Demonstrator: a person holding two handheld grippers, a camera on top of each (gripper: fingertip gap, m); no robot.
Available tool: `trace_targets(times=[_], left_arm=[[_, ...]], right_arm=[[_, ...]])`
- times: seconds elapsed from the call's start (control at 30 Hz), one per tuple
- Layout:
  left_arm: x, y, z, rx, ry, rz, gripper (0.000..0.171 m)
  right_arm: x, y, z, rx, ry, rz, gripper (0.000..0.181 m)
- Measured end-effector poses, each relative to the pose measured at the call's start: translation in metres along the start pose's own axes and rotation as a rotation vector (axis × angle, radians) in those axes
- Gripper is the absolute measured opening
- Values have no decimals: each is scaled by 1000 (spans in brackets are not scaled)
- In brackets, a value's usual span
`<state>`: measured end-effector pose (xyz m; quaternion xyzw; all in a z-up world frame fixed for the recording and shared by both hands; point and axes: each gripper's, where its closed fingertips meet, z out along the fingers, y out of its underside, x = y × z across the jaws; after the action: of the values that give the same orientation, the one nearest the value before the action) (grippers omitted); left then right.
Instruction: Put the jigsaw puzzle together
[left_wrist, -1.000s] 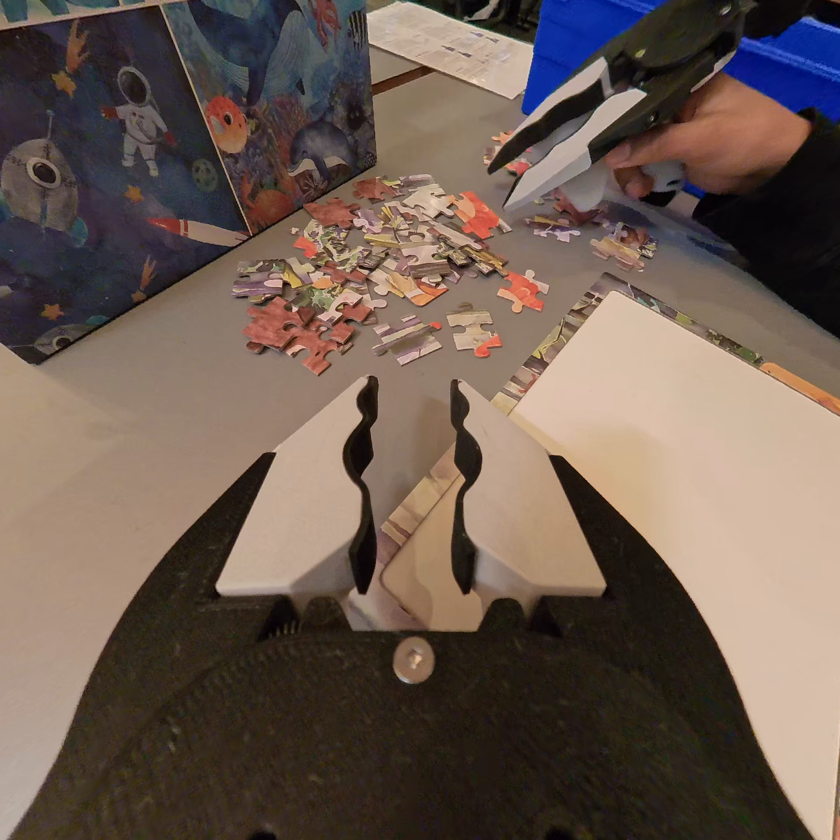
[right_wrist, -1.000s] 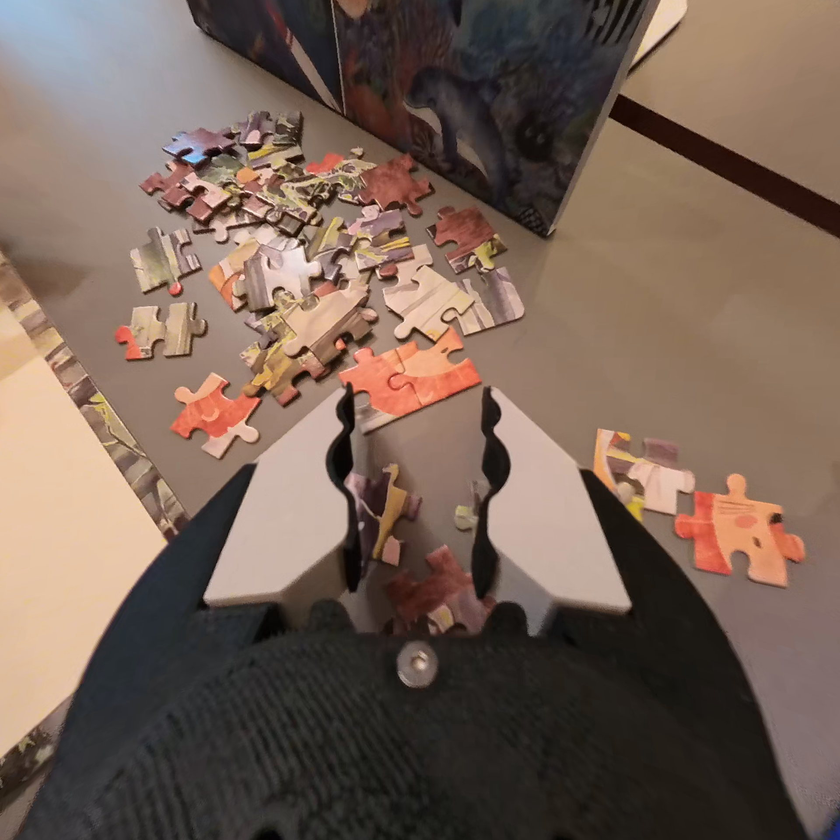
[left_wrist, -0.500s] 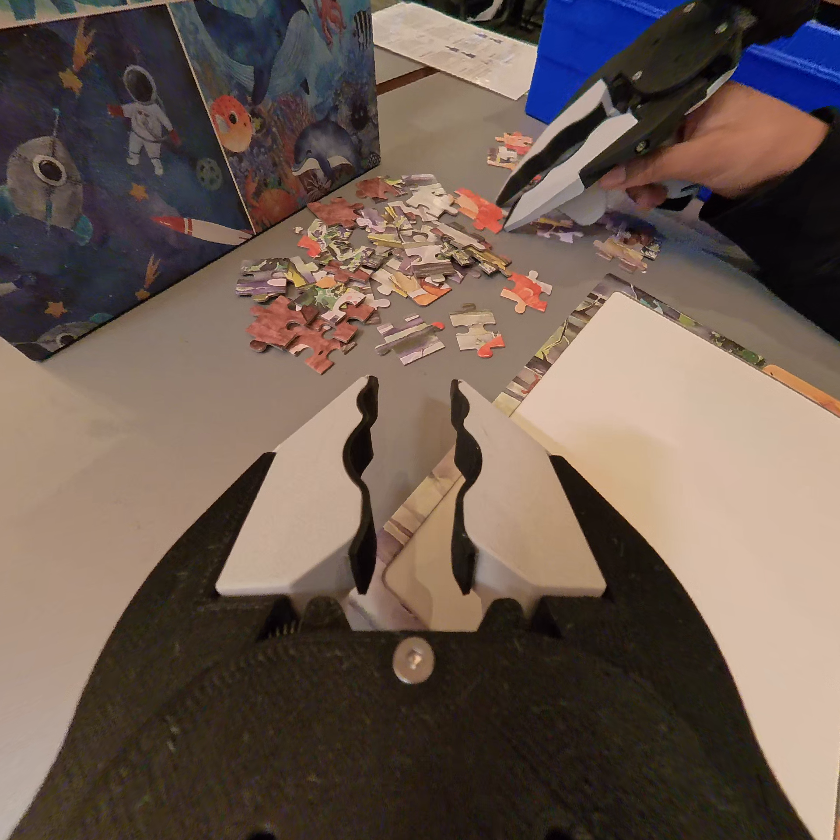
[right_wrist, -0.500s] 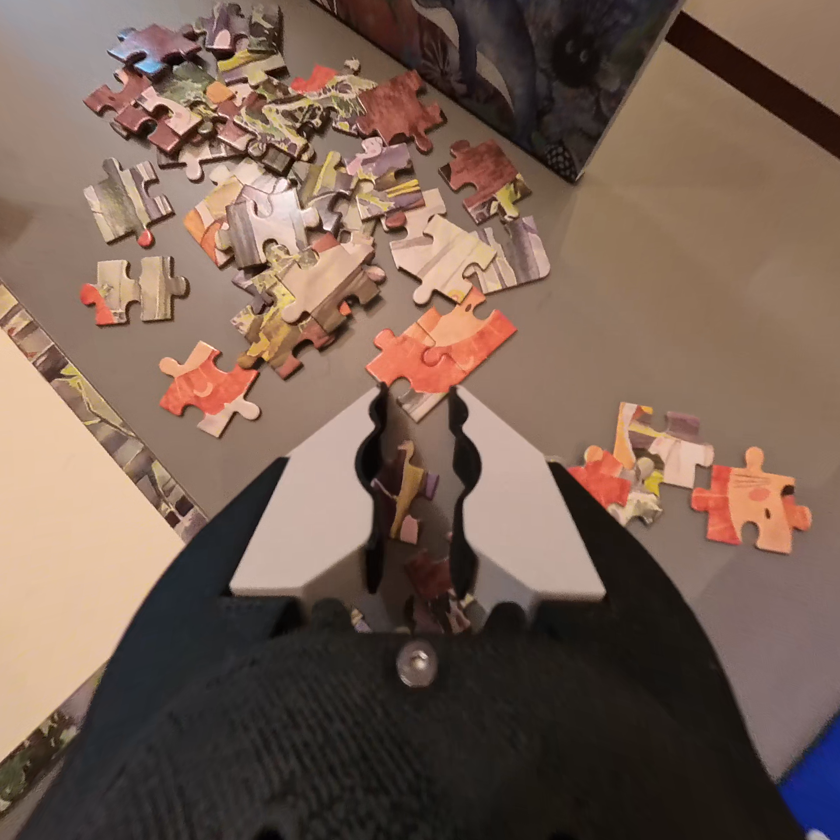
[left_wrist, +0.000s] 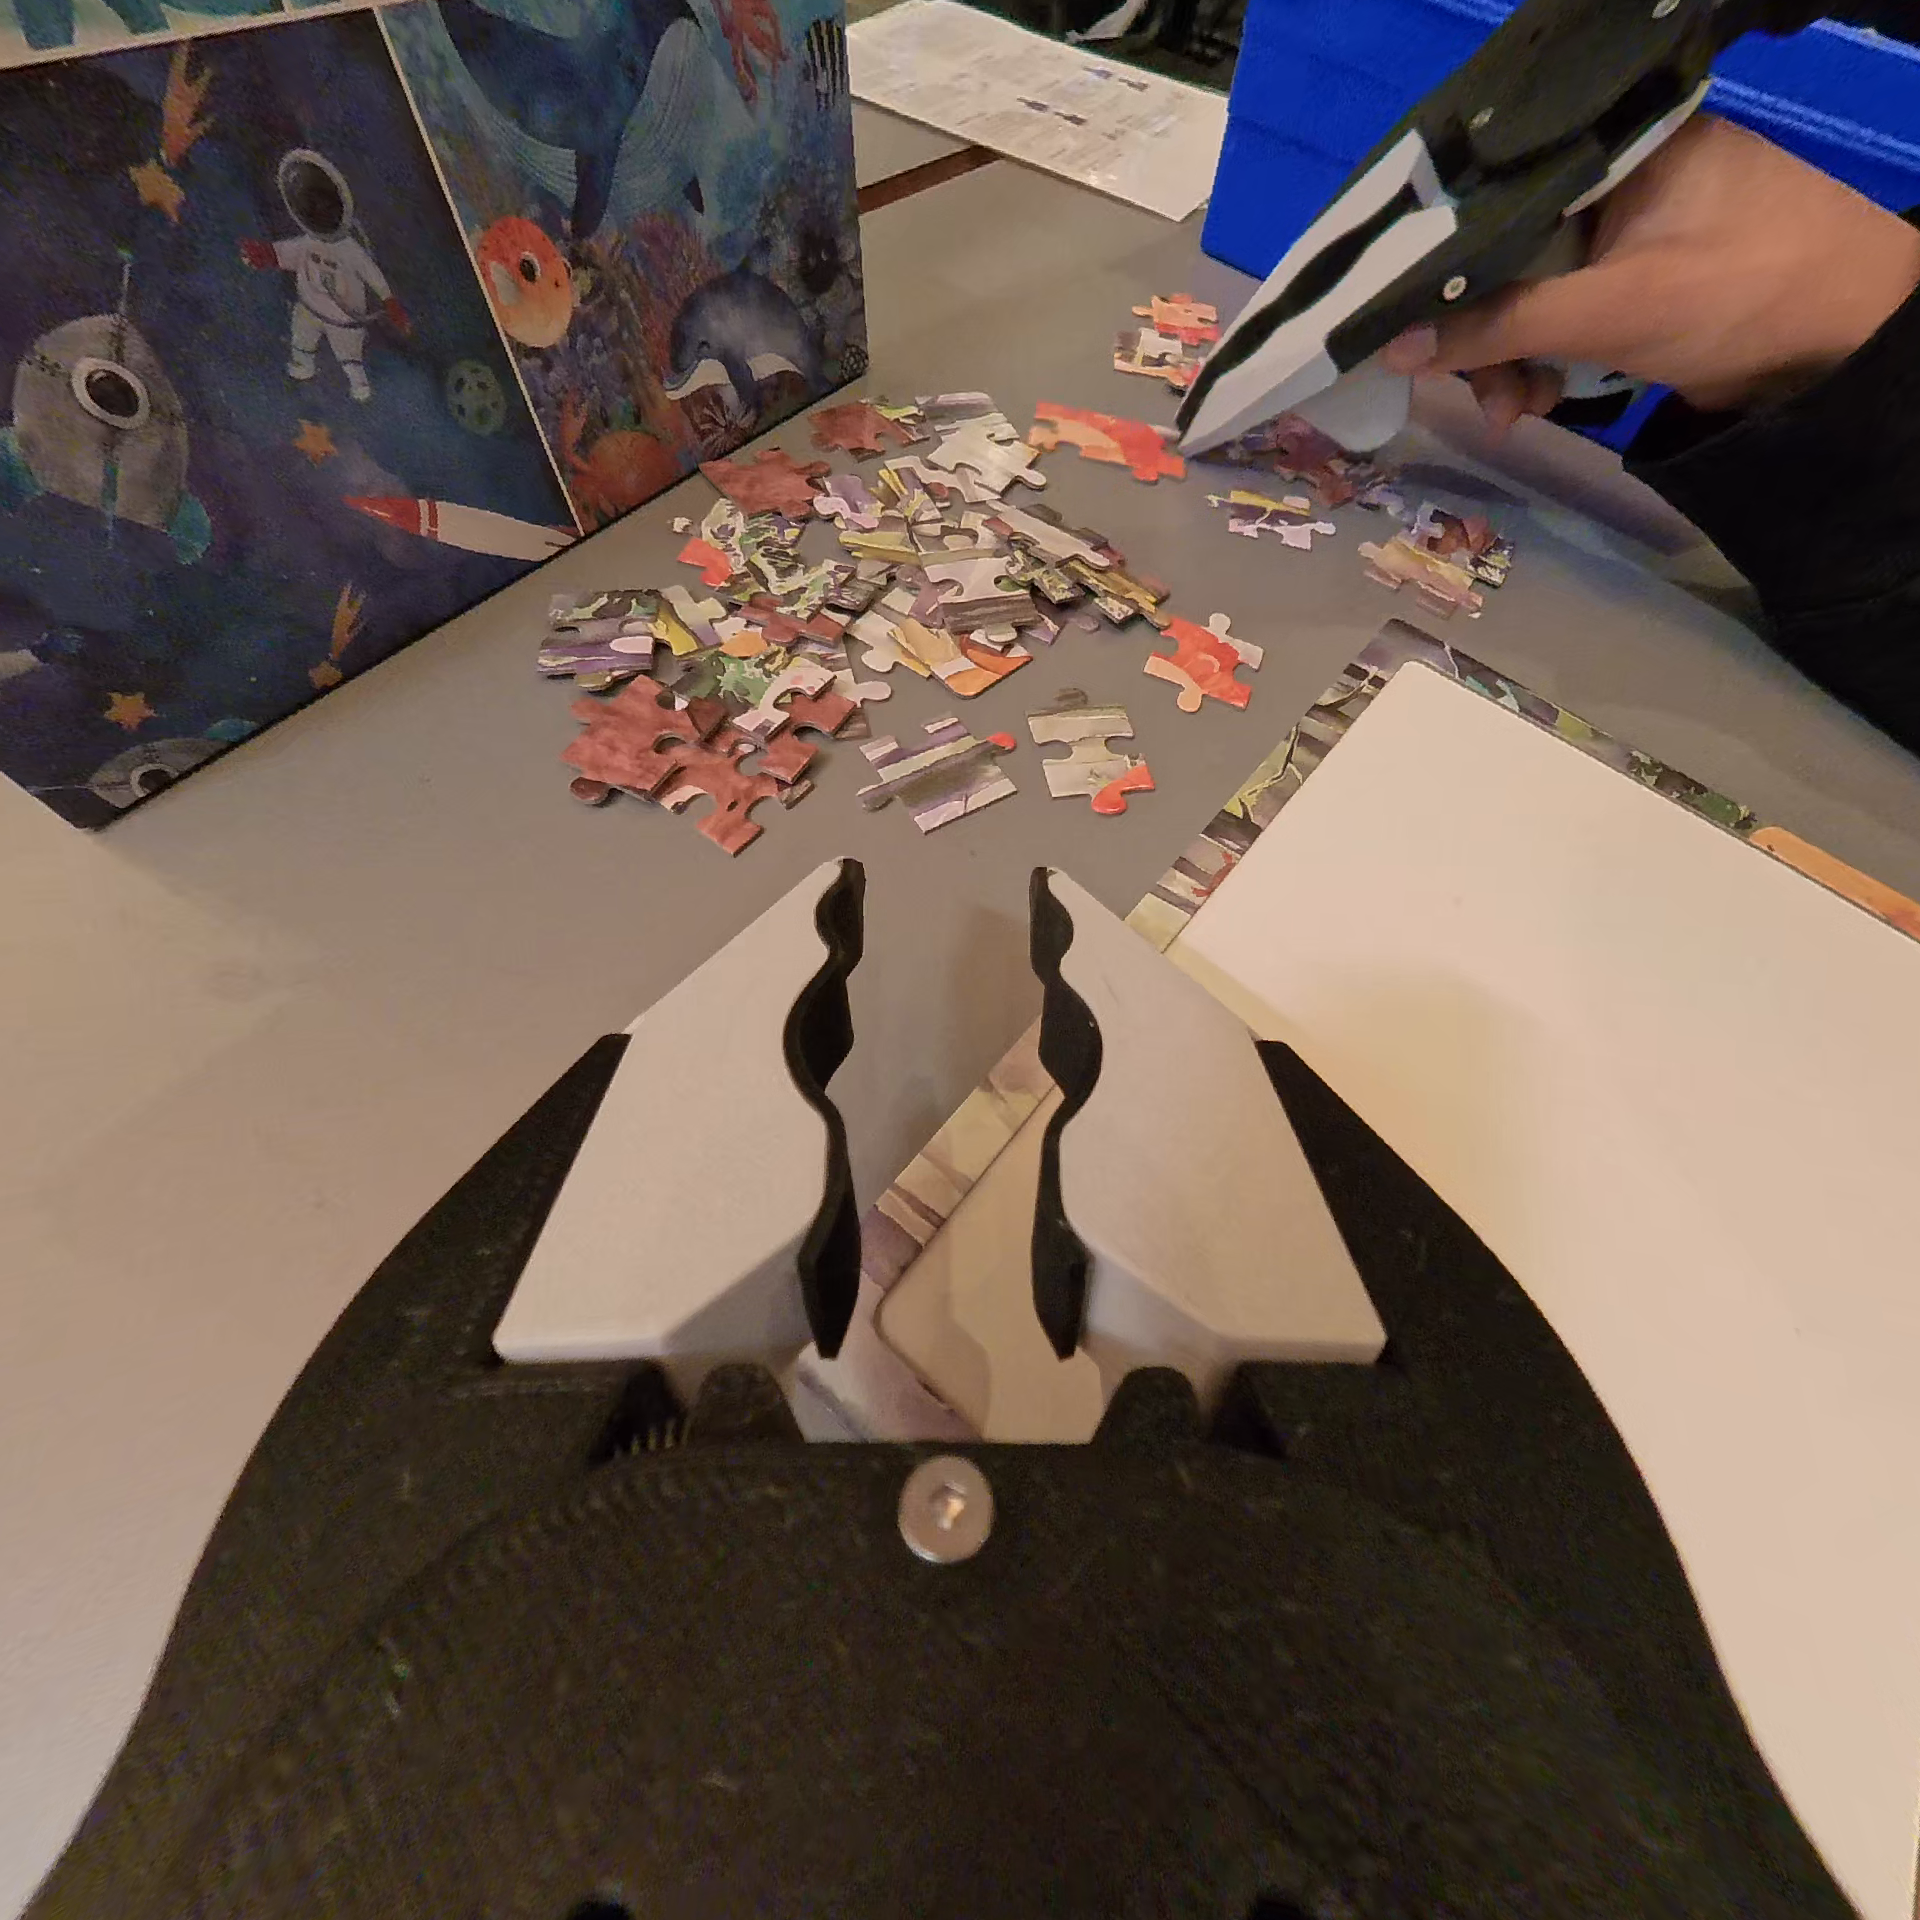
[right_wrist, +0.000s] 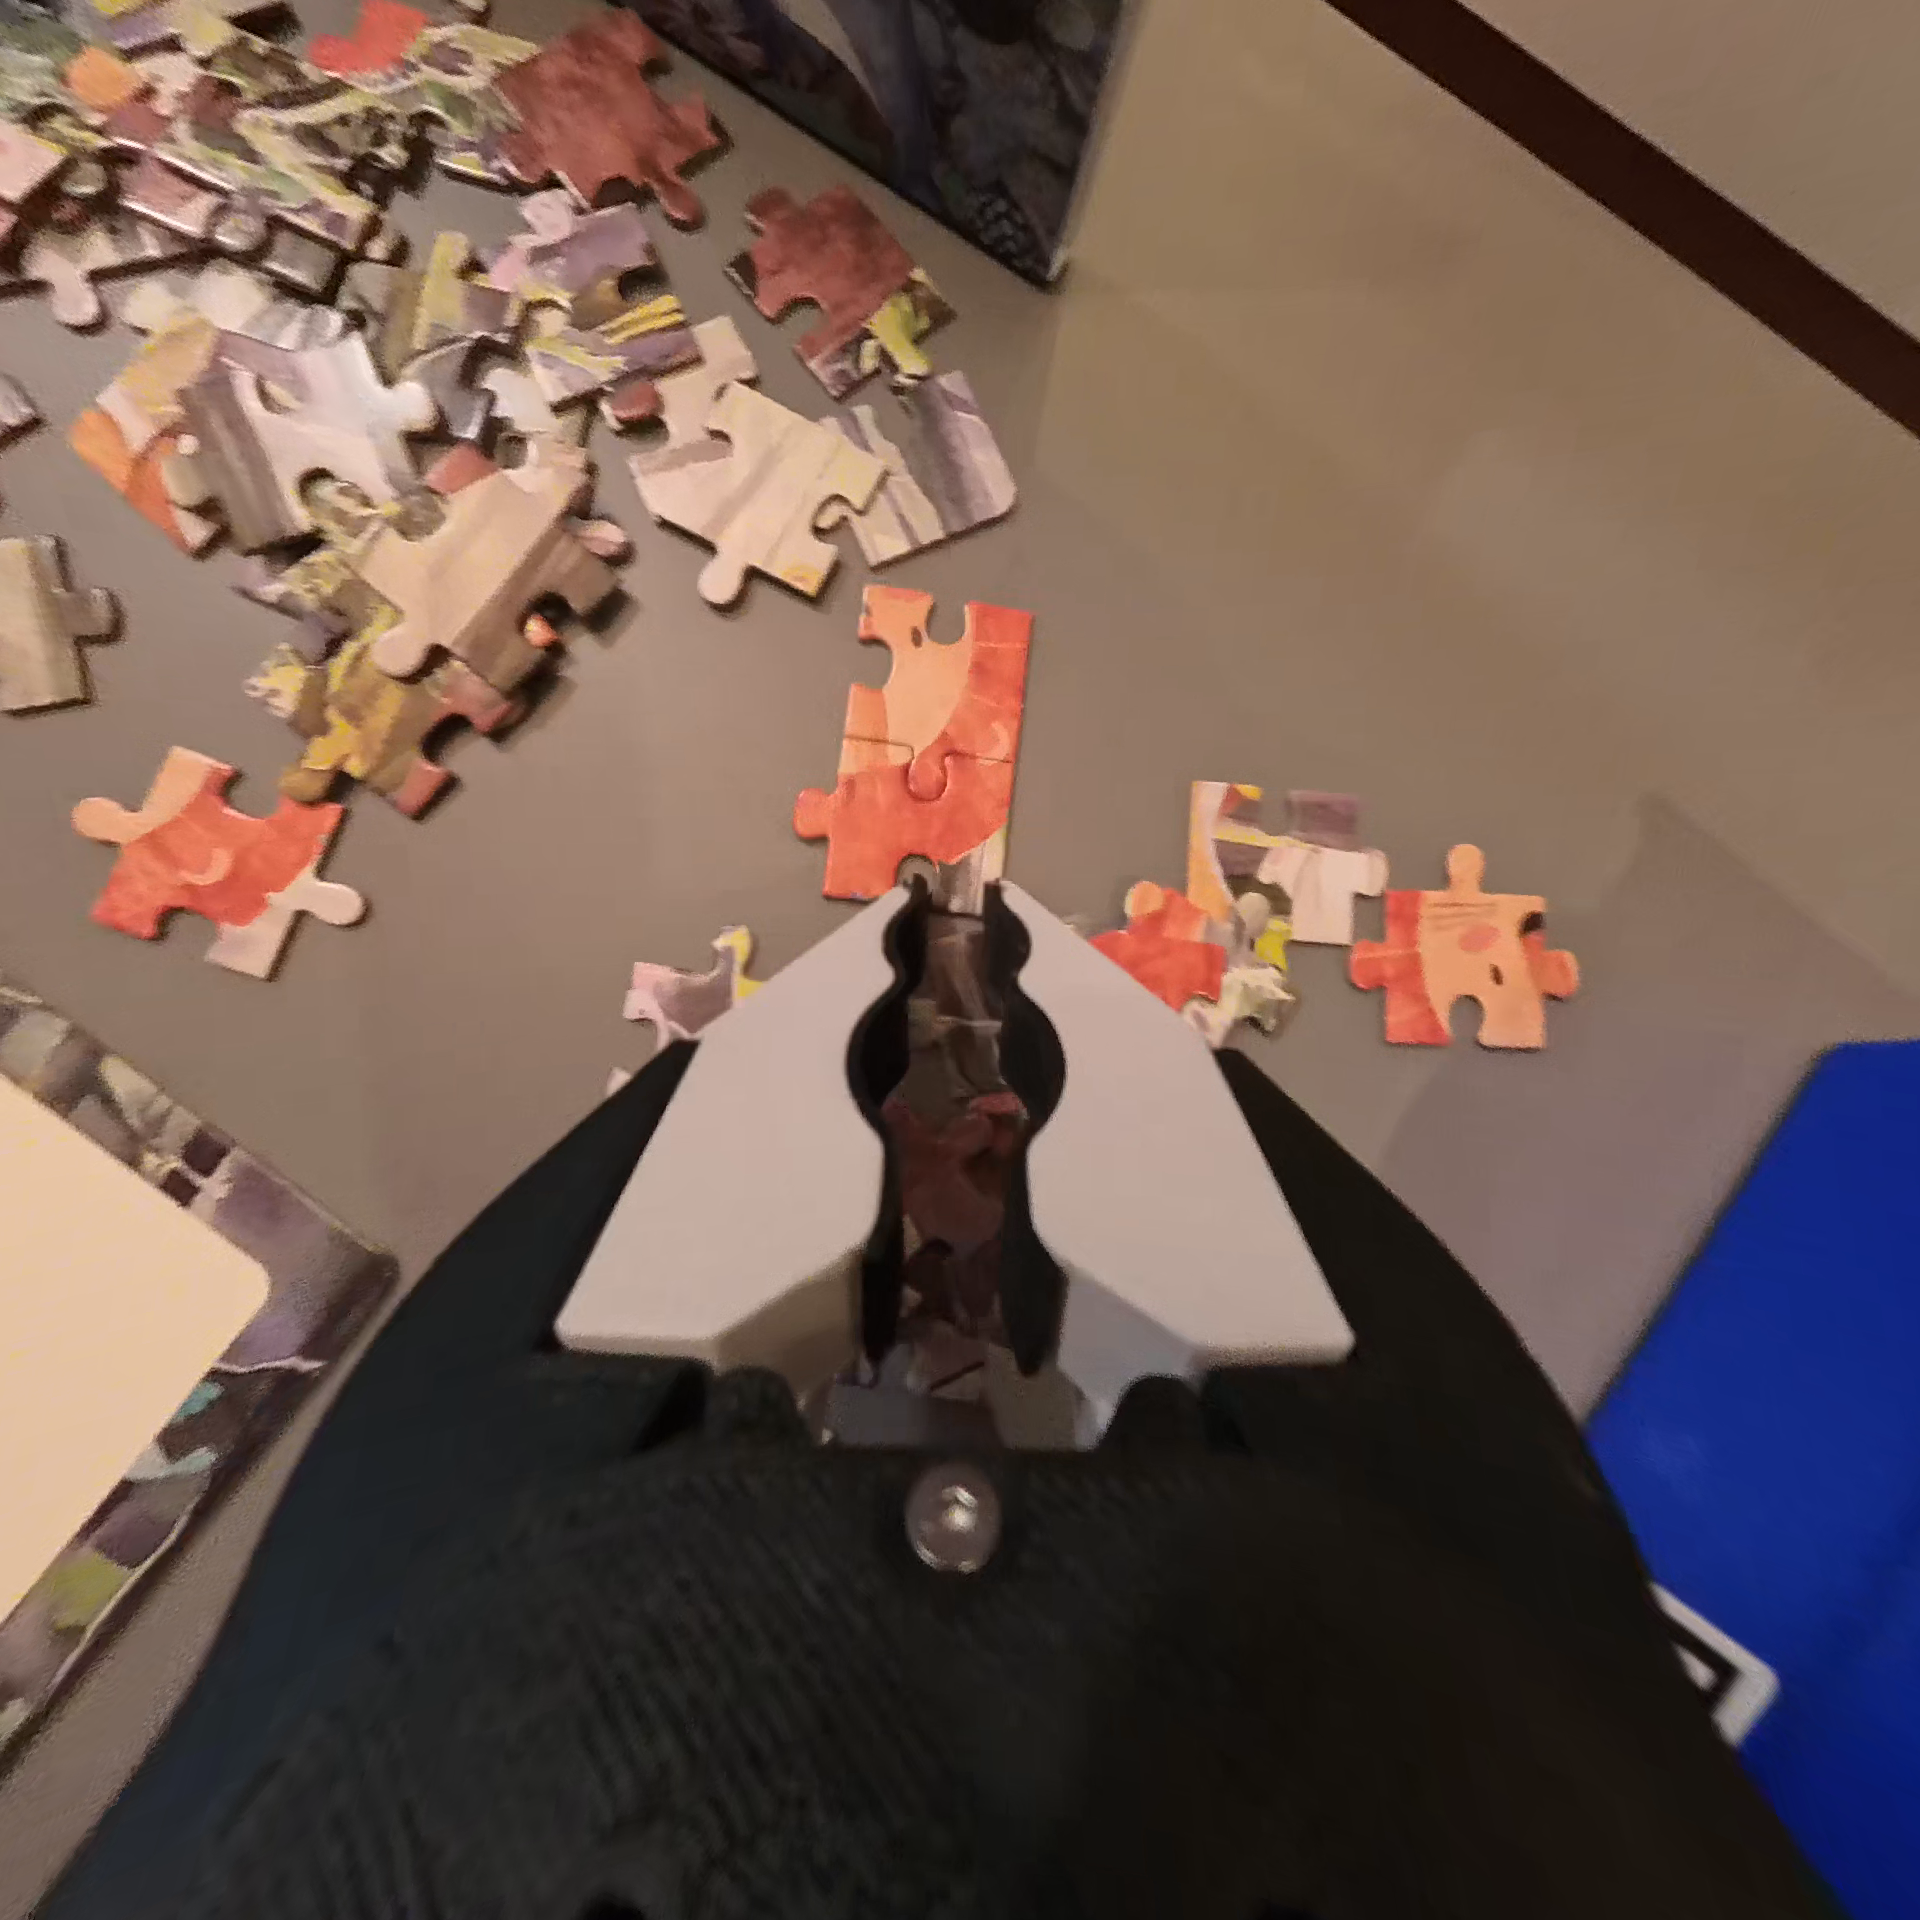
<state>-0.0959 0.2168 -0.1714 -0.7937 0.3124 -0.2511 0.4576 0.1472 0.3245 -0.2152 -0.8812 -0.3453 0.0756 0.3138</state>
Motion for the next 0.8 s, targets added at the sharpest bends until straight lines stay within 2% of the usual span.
trace_targets(times=[0.23, 0.47, 0.63, 0.8], left_arm=[[0, 0, 0, 1, 0, 0, 31], [0, 0, 0, -2, 1, 0, 31], [0, 0, 0, -1, 2, -7, 31], [0, 1, 1, -9, -1, -1, 31]], right_arm=[[3, -5, -2, 18, 43, -40, 15], [-13, -31, -16, 154, 2, -87, 17], [-43, -50, -20, 275, -114, -116, 18], [-78, -53, -8, 280, -217, -151, 29]])
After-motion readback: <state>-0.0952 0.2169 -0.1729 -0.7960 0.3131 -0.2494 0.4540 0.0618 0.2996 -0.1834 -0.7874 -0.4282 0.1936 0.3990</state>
